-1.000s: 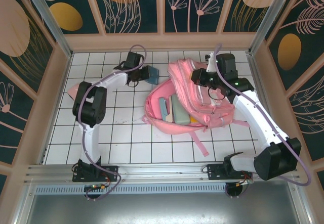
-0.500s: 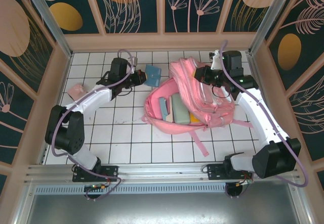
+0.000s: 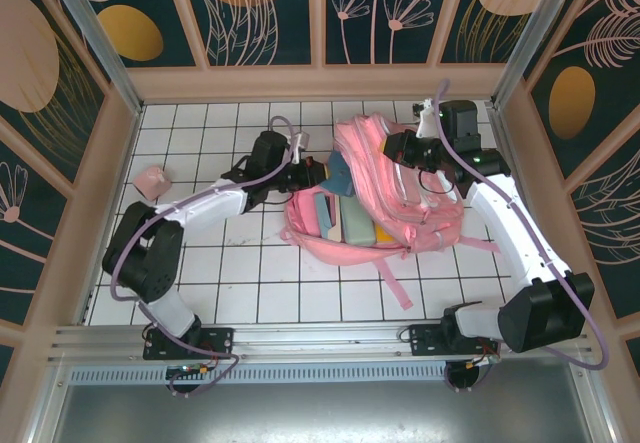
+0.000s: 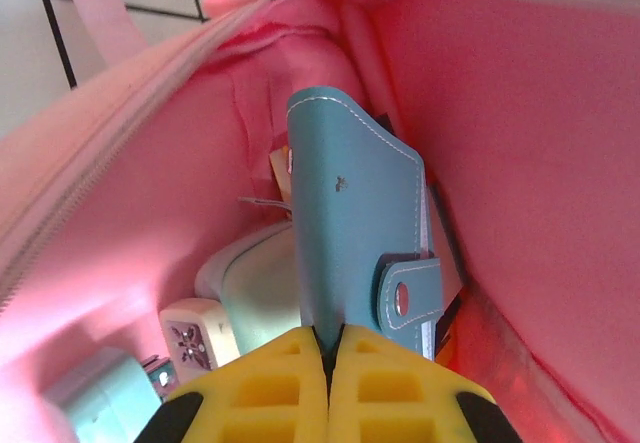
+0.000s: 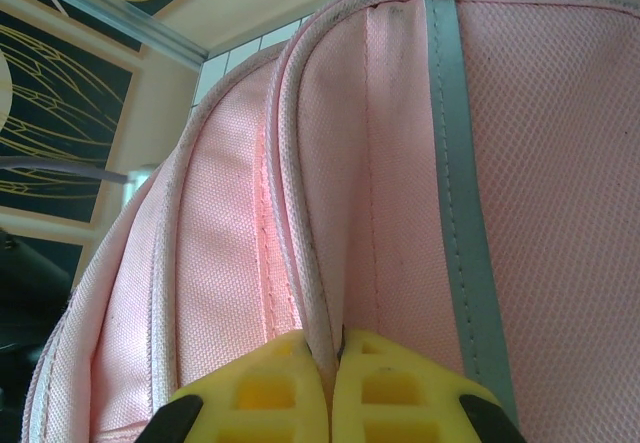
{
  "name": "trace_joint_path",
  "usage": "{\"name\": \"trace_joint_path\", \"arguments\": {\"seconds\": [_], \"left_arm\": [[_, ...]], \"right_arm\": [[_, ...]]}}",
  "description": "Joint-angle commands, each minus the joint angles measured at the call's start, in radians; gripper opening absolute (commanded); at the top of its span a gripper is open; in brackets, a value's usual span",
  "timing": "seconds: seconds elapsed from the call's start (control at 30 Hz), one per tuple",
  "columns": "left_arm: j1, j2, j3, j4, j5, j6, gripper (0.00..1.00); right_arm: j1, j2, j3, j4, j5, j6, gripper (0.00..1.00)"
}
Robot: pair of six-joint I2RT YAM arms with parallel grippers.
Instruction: Pack the student bag
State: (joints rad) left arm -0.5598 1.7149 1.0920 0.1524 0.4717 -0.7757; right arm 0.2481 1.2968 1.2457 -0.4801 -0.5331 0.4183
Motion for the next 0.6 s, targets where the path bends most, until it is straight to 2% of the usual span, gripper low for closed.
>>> {"name": "trace_joint_path", "arguments": {"seconds": [0.0,0.17,0.4,0.57], "left_arm": [[0.000,0.070,0.053,0.070,0.008,-0.146,0.00],[-0.006,0.149,0.088,0.143,-0.001,-0.266,0.00],[-0.011,0.238,0.178,0.077,-0.097,-0.386,0.00],[-0.017,0.305,0.233,0.079,-0.122,-0.428,0.00]], "right_arm": [[-0.013,-0.014,0.061,0.058,-0.050,0.002,0.00],[-0.013,-0.017,0.054,0.063,-0.050,0.008,0.00],[-0.013,-0.019,0.040,0.078,-0.056,0.017,0.00],[-0.010,-0.017,0.029,0.089,-0.064,0.025,0.00]]}}
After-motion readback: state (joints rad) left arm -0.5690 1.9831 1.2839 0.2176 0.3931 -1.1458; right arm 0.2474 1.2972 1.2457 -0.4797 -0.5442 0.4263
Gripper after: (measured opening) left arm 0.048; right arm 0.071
